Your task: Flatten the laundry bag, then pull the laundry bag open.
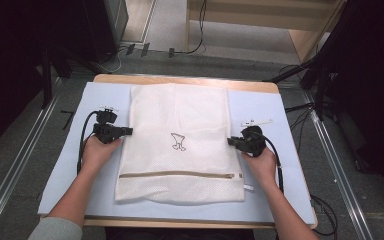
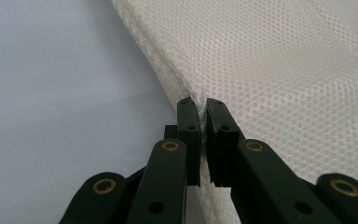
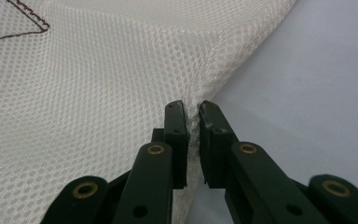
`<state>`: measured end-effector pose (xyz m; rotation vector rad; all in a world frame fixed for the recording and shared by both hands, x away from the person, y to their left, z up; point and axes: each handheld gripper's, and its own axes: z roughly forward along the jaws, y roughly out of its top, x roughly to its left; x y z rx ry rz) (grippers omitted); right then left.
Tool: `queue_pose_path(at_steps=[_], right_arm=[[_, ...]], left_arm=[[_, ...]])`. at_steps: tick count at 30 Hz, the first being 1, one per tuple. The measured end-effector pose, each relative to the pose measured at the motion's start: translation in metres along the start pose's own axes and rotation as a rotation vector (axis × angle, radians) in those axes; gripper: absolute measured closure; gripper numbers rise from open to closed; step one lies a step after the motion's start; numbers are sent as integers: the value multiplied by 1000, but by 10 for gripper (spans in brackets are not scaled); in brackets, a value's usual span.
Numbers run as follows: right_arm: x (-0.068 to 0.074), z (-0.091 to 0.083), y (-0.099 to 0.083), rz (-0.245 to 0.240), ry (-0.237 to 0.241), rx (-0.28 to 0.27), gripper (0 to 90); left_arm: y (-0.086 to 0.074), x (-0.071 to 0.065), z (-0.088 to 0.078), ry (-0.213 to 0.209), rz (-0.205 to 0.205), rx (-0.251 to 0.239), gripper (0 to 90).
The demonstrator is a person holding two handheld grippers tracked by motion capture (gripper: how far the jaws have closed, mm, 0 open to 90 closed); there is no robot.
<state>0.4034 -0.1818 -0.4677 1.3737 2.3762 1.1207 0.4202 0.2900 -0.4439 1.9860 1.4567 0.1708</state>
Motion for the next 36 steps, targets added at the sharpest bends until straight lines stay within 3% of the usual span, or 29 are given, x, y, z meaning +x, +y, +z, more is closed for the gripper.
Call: queue_pose_path(at_steps=[3, 7, 12, 14, 20, 24, 29, 36], right_arm=[[-5, 5, 5, -2, 4, -40, 842], [-9, 14, 7, 2, 4, 7, 831], [-12, 9, 5, 16, 15, -4, 702], [-12, 6, 6, 12, 9, -7, 674], [-6, -8, 7, 5, 21, -42, 647], [0, -18, 6, -34, 18, -52, 641], [10, -29, 1, -41, 58, -65, 642], [18, -42, -11, -53, 100, -66, 665]], left_arm=[[3, 4, 5, 4, -8, -23, 857], [2, 7, 7, -3, -3, -28, 817], [1, 9, -1, -51, -19, -33, 689], [1, 7, -4, -56, -5, -24, 644], [-1, -4, -14, -64, 78, -1, 570], [-1, -9, -24, -89, 83, -16, 557], [0, -22, -36, -111, 107, -48, 547], [-3, -44, -41, -133, 157, -31, 533]])
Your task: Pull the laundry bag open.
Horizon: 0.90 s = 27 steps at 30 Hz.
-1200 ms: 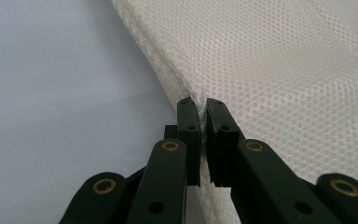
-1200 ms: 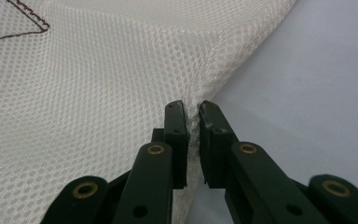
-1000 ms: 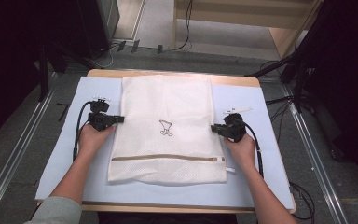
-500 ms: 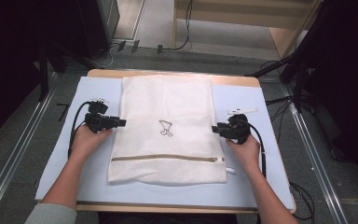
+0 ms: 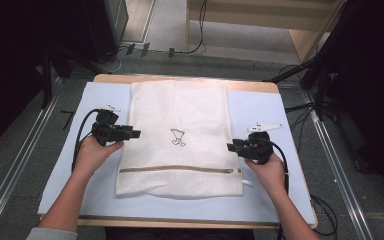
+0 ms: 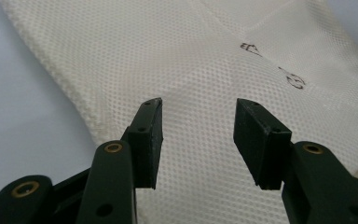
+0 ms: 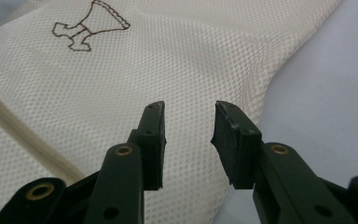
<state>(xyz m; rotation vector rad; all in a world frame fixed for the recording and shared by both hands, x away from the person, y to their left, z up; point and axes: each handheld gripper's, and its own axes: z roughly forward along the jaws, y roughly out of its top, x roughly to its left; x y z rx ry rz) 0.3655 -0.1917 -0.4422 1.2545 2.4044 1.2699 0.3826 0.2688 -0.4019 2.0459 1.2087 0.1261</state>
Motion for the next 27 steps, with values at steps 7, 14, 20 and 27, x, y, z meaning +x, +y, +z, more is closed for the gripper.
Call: queue_pose_path(at_steps=[7, 14, 20, 27], right_arm=[[5, -12, -14, -3, 11, 13, 702], [10, -15, -22, -1, 20, 37, 769], [13, -13, -27, 0, 37, 81, 892], [12, -7, -34, 20, 47, 126, 900]], left_arm=[[-1, -22, 1, -42, 37, -5, 531], [-1, -43, 6, -64, 80, -8, 537], [2, -59, 14, -87, 128, 1, 583], [5, -71, 21, -116, 163, 7, 708]])
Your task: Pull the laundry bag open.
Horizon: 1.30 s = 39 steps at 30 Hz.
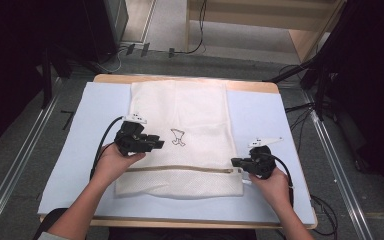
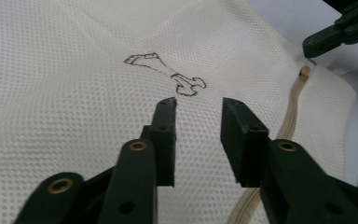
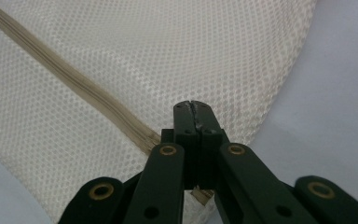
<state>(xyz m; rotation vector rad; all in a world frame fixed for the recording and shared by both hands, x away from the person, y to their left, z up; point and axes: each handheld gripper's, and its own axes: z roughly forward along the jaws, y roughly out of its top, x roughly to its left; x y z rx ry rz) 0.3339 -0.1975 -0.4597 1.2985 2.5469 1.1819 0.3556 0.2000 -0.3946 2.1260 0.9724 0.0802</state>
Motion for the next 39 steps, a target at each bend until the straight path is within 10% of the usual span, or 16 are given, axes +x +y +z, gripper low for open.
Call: queue_pose_path(at_steps=[34, 39], right_arm=[[-1, 8, -15, 83, 126, 53, 900], [5, 8, -11, 26, 129, 44, 900]], left_arm=[[5, -10, 20, -33, 40, 38, 684], [6, -12, 22, -42, 37, 37, 658]])
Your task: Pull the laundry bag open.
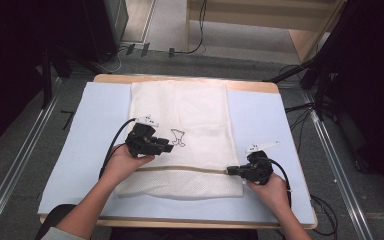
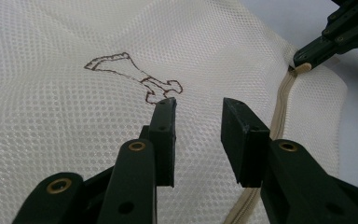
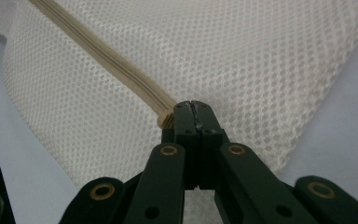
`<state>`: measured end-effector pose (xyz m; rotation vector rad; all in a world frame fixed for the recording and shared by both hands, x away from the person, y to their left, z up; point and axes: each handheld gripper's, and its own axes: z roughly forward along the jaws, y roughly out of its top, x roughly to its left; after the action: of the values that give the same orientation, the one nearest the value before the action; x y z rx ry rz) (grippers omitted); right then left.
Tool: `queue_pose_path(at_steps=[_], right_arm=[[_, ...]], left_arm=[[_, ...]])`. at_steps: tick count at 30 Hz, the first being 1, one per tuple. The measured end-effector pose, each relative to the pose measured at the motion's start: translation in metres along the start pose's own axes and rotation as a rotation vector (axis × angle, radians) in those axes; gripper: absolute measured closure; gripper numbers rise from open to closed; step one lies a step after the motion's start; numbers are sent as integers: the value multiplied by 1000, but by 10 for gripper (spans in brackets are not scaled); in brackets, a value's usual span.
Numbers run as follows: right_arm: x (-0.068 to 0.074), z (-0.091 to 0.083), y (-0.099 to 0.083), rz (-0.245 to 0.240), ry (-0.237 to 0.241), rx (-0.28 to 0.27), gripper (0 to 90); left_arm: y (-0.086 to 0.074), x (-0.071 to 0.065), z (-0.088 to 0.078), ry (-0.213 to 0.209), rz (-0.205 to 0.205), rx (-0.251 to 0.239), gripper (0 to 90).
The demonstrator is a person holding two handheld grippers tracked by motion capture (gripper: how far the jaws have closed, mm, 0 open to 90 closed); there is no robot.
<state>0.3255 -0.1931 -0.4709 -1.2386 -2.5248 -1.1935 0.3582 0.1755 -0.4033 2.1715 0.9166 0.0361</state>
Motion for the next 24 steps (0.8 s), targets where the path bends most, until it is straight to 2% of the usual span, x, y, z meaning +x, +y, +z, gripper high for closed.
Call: queue_pose_path(at_steps=[3, 7, 17, 22, 24], right_arm=[[4, -2, 2, -34, -6, -30, 900], [7, -1, 3, -68, -18, -24, 900], [-3, -7, -6, -94, -92, -25, 900], [-5, -8, -10, -112, -100, -38, 900], [-4, -5, -10, -126, -96, -39, 900]], left_arm=[[1, -2, 2, -6, 10, 1, 646], [4, -7, 5, -24, 23, -7, 630], [12, -25, 20, -61, 73, 4, 604], [16, -35, 31, -78, 103, 13, 602], [17, -39, 36, -95, 101, 9, 604]])
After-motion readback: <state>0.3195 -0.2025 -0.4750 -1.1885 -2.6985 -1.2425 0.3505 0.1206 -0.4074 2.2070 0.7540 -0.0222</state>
